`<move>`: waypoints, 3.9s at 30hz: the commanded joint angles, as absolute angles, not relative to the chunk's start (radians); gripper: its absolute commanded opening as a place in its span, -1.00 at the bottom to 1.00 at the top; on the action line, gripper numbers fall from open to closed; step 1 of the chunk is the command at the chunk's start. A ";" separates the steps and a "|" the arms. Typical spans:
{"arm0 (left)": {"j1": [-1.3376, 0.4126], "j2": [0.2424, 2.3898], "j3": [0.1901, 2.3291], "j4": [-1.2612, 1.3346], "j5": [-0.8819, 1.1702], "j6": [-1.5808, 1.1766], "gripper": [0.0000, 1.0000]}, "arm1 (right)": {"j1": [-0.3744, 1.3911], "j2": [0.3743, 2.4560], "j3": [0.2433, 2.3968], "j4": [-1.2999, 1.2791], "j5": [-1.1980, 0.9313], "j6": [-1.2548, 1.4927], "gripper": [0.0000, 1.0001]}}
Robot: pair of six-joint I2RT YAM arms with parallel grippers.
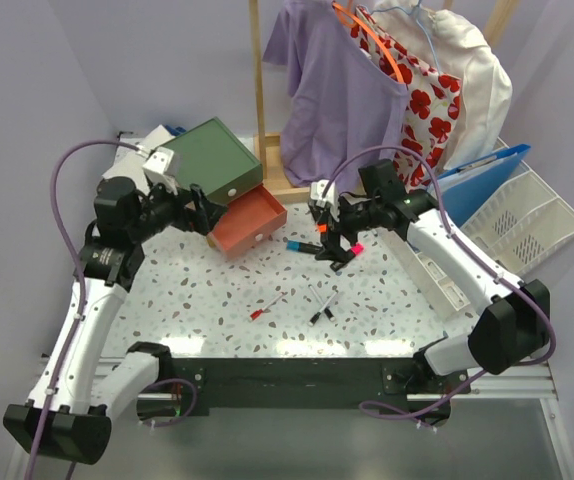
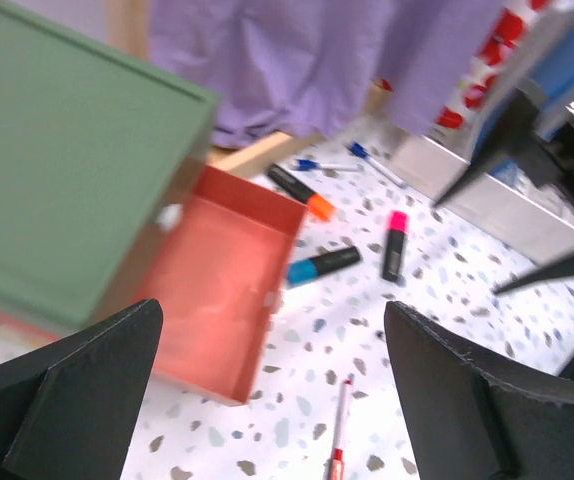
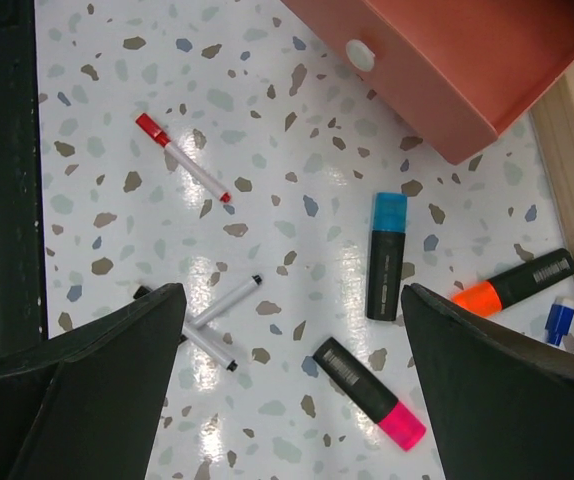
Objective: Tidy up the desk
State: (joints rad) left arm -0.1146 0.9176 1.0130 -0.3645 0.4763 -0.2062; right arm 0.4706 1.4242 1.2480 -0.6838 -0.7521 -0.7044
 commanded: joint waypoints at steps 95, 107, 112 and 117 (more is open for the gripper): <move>-0.307 0.560 0.577 -0.107 0.308 -0.055 1.00 | 0.498 1.714 1.600 -0.982 -0.511 -0.899 -1.00; -0.305 0.463 0.574 -0.141 0.071 -0.054 1.00 | 0.813 1.844 1.974 -1.017 -0.296 -1.040 -1.00; -0.305 0.436 0.577 -0.149 0.003 -0.057 1.00 | 0.893 1.876 1.945 -0.904 -0.210 -1.147 -1.00; -0.305 0.391 0.571 -0.155 -0.072 -0.060 1.00 | 0.900 2.009 2.080 -0.859 -0.153 -1.108 -1.00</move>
State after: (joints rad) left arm -0.3035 0.4248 0.5755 -0.1654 0.0189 -0.0814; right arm 0.8970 1.9285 1.9663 -0.9215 -0.2317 -1.0981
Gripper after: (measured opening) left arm 0.996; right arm 0.095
